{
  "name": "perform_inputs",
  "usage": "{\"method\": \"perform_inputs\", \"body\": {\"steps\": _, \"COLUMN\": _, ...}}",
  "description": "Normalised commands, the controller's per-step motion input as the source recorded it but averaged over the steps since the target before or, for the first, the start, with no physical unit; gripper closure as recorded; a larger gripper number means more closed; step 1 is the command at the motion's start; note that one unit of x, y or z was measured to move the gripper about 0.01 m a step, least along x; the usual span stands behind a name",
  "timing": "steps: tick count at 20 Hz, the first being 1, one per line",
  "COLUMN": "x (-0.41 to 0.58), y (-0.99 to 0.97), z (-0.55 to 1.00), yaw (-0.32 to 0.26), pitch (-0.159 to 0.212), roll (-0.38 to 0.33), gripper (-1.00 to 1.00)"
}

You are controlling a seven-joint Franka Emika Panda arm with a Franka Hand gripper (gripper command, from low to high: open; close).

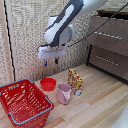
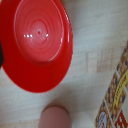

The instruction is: Move your gripper in the direction of the red bowl and clutch it softly. Cautiously raise the red bowl up from the surface. Hover the red bowl above the basket and gently bring it down inside. Let go of the gripper's grasp when the red bowl is within the basket.

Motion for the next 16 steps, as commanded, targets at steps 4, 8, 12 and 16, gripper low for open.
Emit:
{"method": "perform_inputs", "body": {"steps": 4, "x": 0.000, "y": 0.00, "z": -0.32, "yaw": 0.023, "pitch": 0.166, "roll": -0.030, "gripper": -1.00}}
{"method": "perform_inputs", "body": {"steps": 8, "x": 0.041, "y": 0.00, "z": -0.33, "yaw": 0.044, "pitch": 0.055, "roll": -0.020, "gripper": -1.00}}
{"method": "perform_inputs", "body": {"steps": 12, "x": 0.177, "y": 0.00, "z": -0.34, "yaw": 0.059, "pitch": -0.001, "roll": -0.002, "gripper": -1.00}}
{"method": "perform_inputs", "body": {"steps": 16, "x": 0.179, "y": 0.00, "z": -0.33, "yaw": 0.043, "pitch": -0.014, "roll": -0.008, "gripper": -1.00}}
